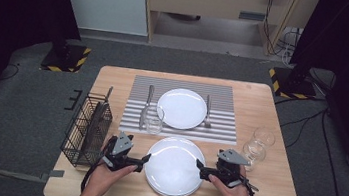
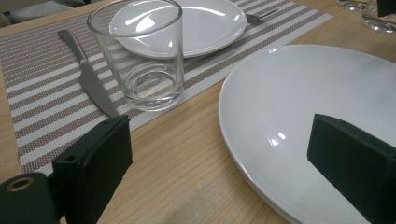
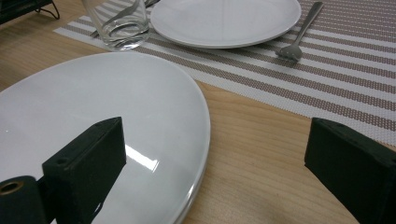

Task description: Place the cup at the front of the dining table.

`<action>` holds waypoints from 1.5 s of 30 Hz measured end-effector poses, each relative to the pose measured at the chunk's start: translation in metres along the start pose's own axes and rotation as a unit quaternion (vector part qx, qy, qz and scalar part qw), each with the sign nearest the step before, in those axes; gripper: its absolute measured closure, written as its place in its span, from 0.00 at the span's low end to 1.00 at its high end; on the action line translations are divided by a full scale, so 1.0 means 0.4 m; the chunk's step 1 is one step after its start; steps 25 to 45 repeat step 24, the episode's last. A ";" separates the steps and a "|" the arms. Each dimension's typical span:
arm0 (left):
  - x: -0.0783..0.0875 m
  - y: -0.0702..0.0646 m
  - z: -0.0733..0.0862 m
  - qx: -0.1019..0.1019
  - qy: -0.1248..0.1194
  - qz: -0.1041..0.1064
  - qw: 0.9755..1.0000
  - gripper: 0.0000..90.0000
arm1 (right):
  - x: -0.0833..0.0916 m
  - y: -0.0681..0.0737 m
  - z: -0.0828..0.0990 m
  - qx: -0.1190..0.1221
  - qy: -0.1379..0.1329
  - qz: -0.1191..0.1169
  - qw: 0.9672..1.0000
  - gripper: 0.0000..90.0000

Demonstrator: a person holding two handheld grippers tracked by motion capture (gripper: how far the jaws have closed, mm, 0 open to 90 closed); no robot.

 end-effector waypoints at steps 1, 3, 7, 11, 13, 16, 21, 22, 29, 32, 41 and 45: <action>0.000 0.000 0.000 0.001 0.001 0.000 1.000 0.07 | 0.001 -0.001 0.002 0.000 0.002 0.000 1.000 0.06; -0.001 0.001 0.001 0.003 0.003 0.002 1.000 0.07 | 0.002 -0.003 0.008 0.001 0.004 0.001 1.000 0.06; -0.001 0.001 0.004 0.004 0.009 0.004 1.000 0.06 | 0.006 -0.006 0.014 -0.002 0.008 0.000 1.000 0.06; -0.003 -0.001 0.008 0.005 0.015 0.006 1.000 0.05 | 0.010 -0.007 0.021 -0.007 0.010 -0.003 1.000 0.06; -0.003 -0.002 0.008 0.005 0.016 0.007 1.000 0.05 | 0.012 -0.008 0.024 -0.007 0.012 -0.004 1.000 0.06; -0.004 -0.004 0.009 0.004 0.017 0.008 1.000 0.05 | 0.017 -0.009 0.033 -0.011 0.015 -0.005 1.000 0.06; -0.005 -0.003 0.011 0.004 0.018 0.007 1.000 0.05 | 0.023 -0.015 0.048 -0.030 0.016 -0.007 0.999 0.05; -0.006 -0.003 0.011 0.005 0.020 0.008 1.000 0.05 | 0.022 -0.016 0.052 -0.031 0.019 -0.008 0.999 0.05; -0.006 -0.004 0.012 0.004 0.021 0.008 1.000 0.05 | 0.020 -0.020 0.059 -0.039 0.022 -0.011 0.999 0.05; -0.006 -0.004 0.012 0.004 0.021 0.008 1.000 0.05 | 0.020 -0.020 0.059 -0.039 0.022 -0.011 0.999 0.05; -0.006 -0.004 0.012 0.004 0.021 0.008 1.000 0.05 | 0.020 -0.020 0.059 -0.039 0.022 -0.011 0.999 0.05; -0.006 -0.004 0.012 0.004 0.021 0.008 1.000 0.05 | 0.020 -0.020 0.059 -0.039 0.022 -0.011 0.999 0.05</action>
Point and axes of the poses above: each handheld gripper's, and its own axes: x roughly backward along the jaws, z roughly out of its underside, y roughly to its left, the point moved 3 cm from there along -x, roughly forward along the jaws, and after that the axes turned 12 degrees about -z, right-handed, at the moved point
